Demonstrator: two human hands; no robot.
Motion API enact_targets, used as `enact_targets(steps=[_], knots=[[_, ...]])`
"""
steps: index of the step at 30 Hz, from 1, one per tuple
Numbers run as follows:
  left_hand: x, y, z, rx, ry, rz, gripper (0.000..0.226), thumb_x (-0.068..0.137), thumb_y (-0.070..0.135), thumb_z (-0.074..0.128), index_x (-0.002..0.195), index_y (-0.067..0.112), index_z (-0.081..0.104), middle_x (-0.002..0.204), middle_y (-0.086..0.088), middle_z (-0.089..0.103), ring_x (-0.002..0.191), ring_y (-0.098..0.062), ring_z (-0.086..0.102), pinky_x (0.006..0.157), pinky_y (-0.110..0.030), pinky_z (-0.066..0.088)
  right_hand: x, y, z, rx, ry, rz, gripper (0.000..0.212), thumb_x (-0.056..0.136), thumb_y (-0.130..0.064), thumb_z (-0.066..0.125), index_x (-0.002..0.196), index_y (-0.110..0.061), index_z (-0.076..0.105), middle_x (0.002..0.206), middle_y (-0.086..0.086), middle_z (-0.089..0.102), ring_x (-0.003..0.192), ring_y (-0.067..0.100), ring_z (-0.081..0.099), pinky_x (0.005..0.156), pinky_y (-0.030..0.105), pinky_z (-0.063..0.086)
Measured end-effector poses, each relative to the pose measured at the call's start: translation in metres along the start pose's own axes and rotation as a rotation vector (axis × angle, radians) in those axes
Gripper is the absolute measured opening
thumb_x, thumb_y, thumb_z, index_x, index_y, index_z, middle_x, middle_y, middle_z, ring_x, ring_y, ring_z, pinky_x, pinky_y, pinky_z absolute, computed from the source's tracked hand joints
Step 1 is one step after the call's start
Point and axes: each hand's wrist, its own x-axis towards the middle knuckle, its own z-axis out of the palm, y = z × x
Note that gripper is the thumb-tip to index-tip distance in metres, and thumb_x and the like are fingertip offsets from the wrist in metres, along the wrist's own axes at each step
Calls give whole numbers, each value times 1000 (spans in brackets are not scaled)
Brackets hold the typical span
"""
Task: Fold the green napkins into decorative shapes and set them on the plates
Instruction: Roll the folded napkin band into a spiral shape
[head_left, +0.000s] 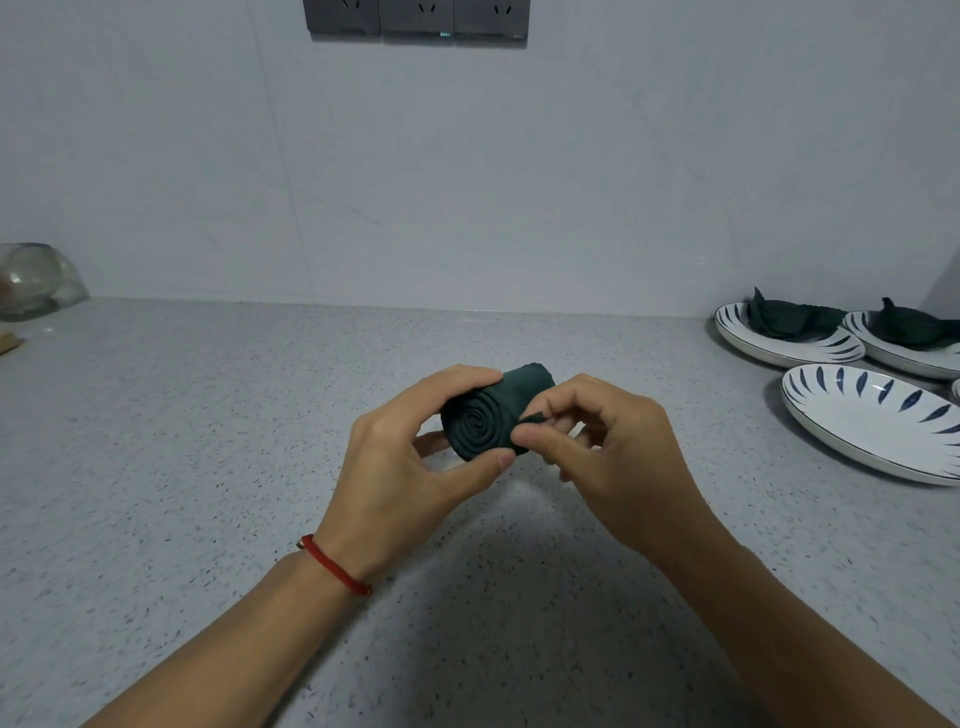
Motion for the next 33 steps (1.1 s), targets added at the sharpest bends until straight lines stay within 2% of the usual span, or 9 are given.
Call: enact_targets(steps=[4, 9, 13, 16, 20, 24, 27, 29, 33], knots=[[-1, -2, -1, 26, -6, -8, 55, 74, 18, 87, 124, 27, 65, 117, 14, 68, 113, -16, 64, 85, -25, 59, -1, 3, 5, -98, -60, -16, 7, 94, -26, 69, 89, -23, 66, 77, -17, 58, 72, 9, 57, 62, 17, 44], [1, -6, 6, 67, -52, -87, 50, 81, 26, 82, 123, 39, 59, 114, 22, 65, 111, -2, 62, 90, -21, 55, -5, 8, 18, -360, 2, -143, 16, 99, -31, 49, 92, -19, 55, 89, -11, 48, 68, 8, 46, 58, 21, 44], [1, -9, 5, 183, -110, 35, 33, 95, 25, 65, 124, 38, 57, 123, 26, 61, 138, -1, 42, 100, -31, 52, -1, 10, 25, -453, 128, -276, 21, 94, -18, 45, 81, -7, 58, 80, 2, 50, 68, 0, 31, 64, 15, 38], [2, -15, 6, 263, -39, 208, 19, 99, 15, 61, 115, 22, 69, 126, 11, 65, 143, -5, 39, 97, -36, 55, 1, 11, 28, -487, 106, -280, 17, 89, -12, 48, 79, -5, 60, 75, 4, 52, 65, 6, 38, 66, 8, 35], [4, -19, 5, 326, 9, 296, 11, 95, 11, 63, 101, 14, 72, 113, 1, 72, 129, -5, 55, 96, -31, 54, 5, 1, 27, -495, -1, -207, 21, 81, 12, 61, 76, -9, 59, 72, 6, 56, 63, 10, 45, 59, 11, 35], [4, -20, 3, 270, -113, 207, 8, 99, 14, 53, 96, 16, 61, 109, 4, 68, 133, -1, 50, 95, -38, 55, -10, -1, 25, -608, -68, -263, 19, 85, 10, 67, 94, -6, 61, 93, 9, 60, 80, 24, 59, 67, 30, 46], [3, -22, 2, 249, -169, 140, 11, 100, 12, 47, 93, 18, 54, 107, 5, 66, 123, -7, 58, 90, -41, 56, -9, -5, 25, -475, -9, -263, 15, 86, -1, 72, 92, -12, 64, 83, 4, 64, 70, 19, 63, 56, 33, 55], [2, -23, 1, 245, -178, 126, 12, 99, 12, 48, 93, 21, 53, 107, 5, 67, 107, -15, 64, 85, -42, 56, -8, -6, 25, -208, 17, -27, 24, 89, -15, 76, 95, -29, 57, 77, -6, 62, 70, 10, 61, 62, 22, 54], [2, -19, 1, 186, -166, 54, 12, 100, 8, 54, 94, 19, 56, 115, 9, 68, 123, -1, 57, 88, -40, 56, -11, -3, 25, -147, 76, -58, 30, 83, -19, 82, 89, -28, 53, 74, -11, 60, 71, 9, 59, 62, 17, 51]])
